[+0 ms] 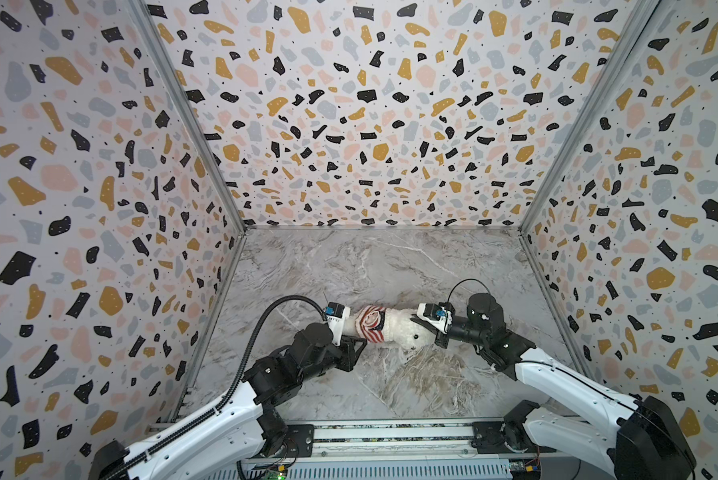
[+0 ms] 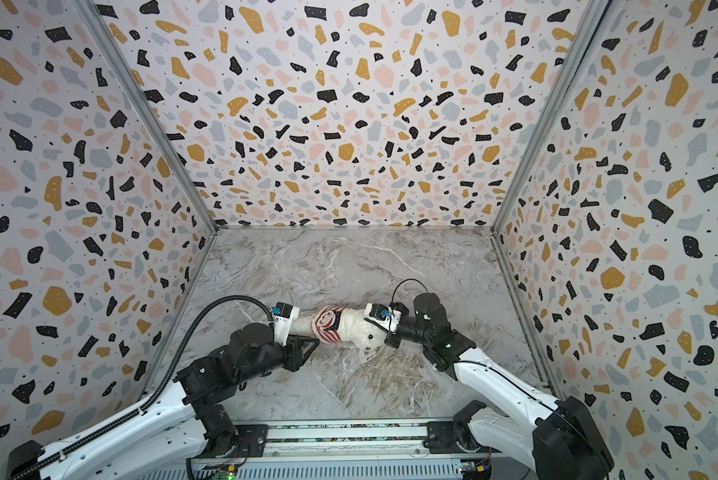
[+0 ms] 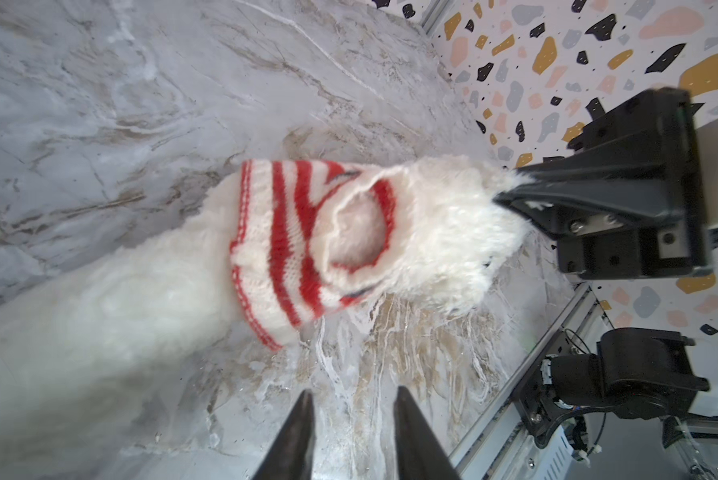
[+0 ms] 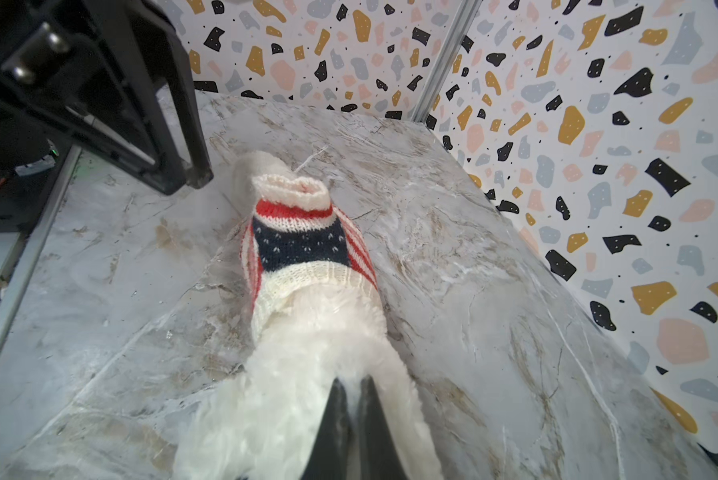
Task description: Dress the teddy bear
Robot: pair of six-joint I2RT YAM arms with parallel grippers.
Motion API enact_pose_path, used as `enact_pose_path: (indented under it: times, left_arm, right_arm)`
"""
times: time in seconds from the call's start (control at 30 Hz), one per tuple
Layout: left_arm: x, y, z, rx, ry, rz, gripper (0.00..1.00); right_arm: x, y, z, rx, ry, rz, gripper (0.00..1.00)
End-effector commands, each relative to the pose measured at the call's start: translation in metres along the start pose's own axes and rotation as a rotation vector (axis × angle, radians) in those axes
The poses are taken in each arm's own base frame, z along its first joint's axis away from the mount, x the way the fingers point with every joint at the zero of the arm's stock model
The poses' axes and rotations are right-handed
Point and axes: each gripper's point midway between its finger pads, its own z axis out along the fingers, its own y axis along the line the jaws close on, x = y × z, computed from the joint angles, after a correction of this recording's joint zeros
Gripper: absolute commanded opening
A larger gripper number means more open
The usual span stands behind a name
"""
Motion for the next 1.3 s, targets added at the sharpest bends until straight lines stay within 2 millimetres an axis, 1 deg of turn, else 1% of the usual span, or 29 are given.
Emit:
enact_pose_path:
  times: [0.0, 0.07, 0.13, 0.23, 0.33, 0.47, 0.73, 0.87, 0.97, 1.1, 1.2, 1.27]
  left_arm:
    - [-0.021, -0.016, -0.012, 0.028, -0.031, 0.043, 0.25]
    - [-0.029, -0.019, -0.015, 0.018, -0.040, 0.042, 0.19]
    - [-0.030, -0.018, -0.013, 0.001, -0.028, 0.041, 0.13]
    - [-0.025, -0.014, -0.008, -0.019, 0.003, 0.043, 0.05]
    - [-0.021, -0.010, -0.004, -0.038, 0.021, 0.048, 0.00]
    - [-0.022, -0.012, -0.001, -0.036, 0.030, 0.058, 0.00]
    - [-0.016, 0.000, 0.015, -0.103, 0.077, 0.108, 0.00]
    - [-0.019, 0.003, 0.015, -0.122, 0.067, 0.129, 0.00]
    - [-0.014, 0.009, 0.016, -0.144, 0.080, 0.149, 0.00]
    - [-0.010, 0.014, 0.016, -0.162, 0.084, 0.166, 0.19]
    - [-0.012, 0.014, 0.017, -0.165, 0.077, 0.180, 0.27]
    - [-0.013, 0.015, 0.017, -0.172, 0.075, 0.186, 0.29]
  right_arm:
    - [-0.025, 0.000, -0.006, 0.031, -0.081, -0.121, 0.00]
    - [-0.029, 0.002, -0.008, 0.040, -0.099, -0.144, 0.00]
    - [-0.032, 0.006, -0.010, 0.043, -0.114, -0.168, 0.00]
    - [-0.035, 0.009, -0.011, 0.050, -0.127, -0.193, 0.00]
    - [-0.036, 0.013, -0.010, 0.040, -0.129, -0.209, 0.00]
    - [-0.036, 0.014, -0.009, 0.041, -0.126, -0.217, 0.00]
    - [-0.039, 0.023, -0.007, 0.020, -0.132, -0.243, 0.00]
    - [-0.041, 0.026, -0.006, 0.011, -0.136, -0.251, 0.00]
    - [-0.042, 0.028, -0.007, 0.007, -0.140, -0.256, 0.00]
    - [-0.042, 0.030, -0.007, 0.000, -0.145, -0.259, 0.00]
    - [-0.044, 0.031, -0.008, -0.004, -0.151, -0.261, 0.00]
    - [-0.044, 0.032, -0.008, -0.009, -0.153, -0.263, 0.00]
